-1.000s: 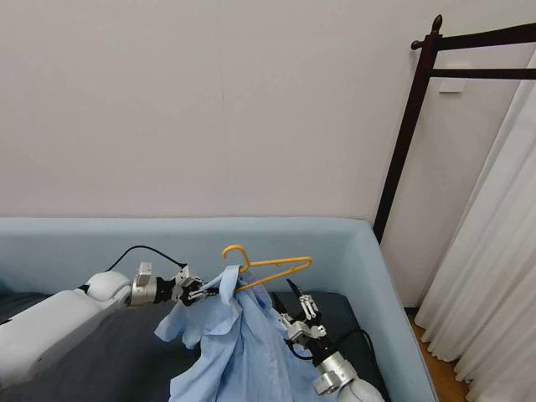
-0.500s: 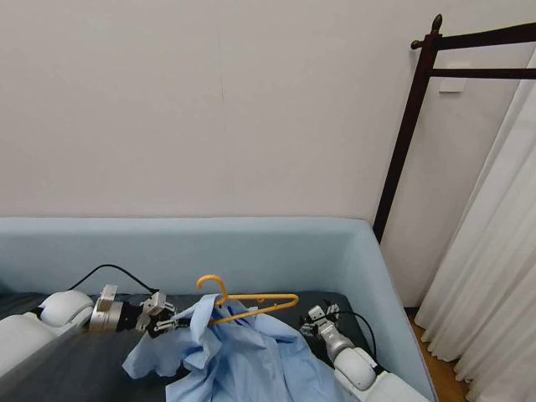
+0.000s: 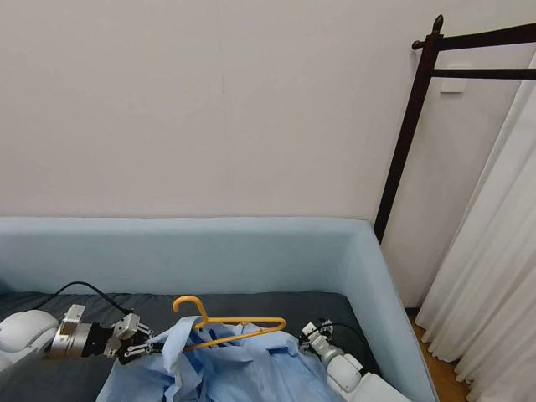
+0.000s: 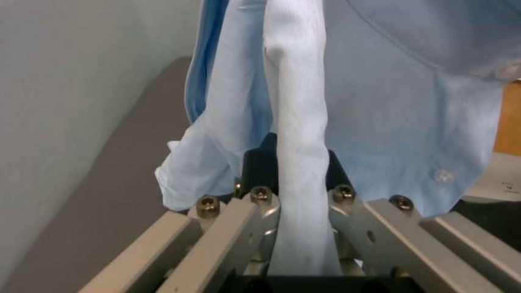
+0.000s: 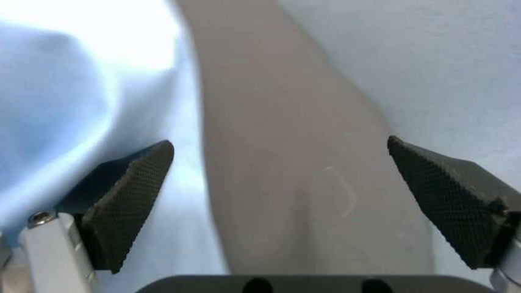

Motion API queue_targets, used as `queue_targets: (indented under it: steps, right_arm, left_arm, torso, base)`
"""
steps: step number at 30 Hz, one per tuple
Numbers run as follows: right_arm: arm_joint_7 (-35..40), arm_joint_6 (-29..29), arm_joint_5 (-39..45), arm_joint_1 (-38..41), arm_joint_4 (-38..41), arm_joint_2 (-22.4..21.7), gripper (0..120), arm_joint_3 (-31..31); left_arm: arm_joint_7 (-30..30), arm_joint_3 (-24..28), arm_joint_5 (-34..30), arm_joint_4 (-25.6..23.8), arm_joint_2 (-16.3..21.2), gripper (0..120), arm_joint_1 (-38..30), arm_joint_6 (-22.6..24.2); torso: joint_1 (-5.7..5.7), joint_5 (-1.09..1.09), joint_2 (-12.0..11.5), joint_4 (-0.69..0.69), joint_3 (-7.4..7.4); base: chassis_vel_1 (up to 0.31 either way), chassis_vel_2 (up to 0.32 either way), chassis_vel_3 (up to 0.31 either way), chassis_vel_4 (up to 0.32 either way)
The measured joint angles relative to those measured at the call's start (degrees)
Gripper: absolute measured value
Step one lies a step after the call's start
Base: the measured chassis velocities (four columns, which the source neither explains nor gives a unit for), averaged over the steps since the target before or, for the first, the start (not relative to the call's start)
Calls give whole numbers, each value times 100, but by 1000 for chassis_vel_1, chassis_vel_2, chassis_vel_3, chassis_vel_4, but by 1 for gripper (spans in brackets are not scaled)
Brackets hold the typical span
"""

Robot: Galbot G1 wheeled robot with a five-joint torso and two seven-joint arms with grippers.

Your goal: Pick up the clothes from the sofa and hang them on the clothes hanger.

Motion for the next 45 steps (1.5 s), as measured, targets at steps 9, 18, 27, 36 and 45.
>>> queue_targets:
  steps: [9,18,27,36,45]
  right_arm:
    - [-83,122,-125,-271,-24,30,100,5]
    - [-525,-195,300,-247,76,-85,82,-28]
    - [-857,-714,999,-240,97,-69,47,5]
    - [-836,-852,1094,-225,42,-42,15,18]
    - [-497,-1040,1493,-219,624,-270,0,354]
  left_arm:
    - [-53,31,-4,17,-69,1,-26,29]
    - [-84,67,-15,-33,-78,1,-106,71]
    - [-107,86,-21,-66,-91,1,-132,93]
    - [-151,85,-21,-63,-134,1,-143,93]
    - [-175,42,-24,71,-168,1,-196,36]
  torso:
    - [0,0,0,0,0]
    - [0,0,0,0,-1]
    - [0,1,1,2,-1]
    - [0,1,0,1,0]
    - [1,-1,-2,-3,3]
  base:
    - [0,0,0,0]
    - [0,0,0,0]
    - [0,0,0,0]
    - [0,0,0,0]
    - [0,0,0,0]
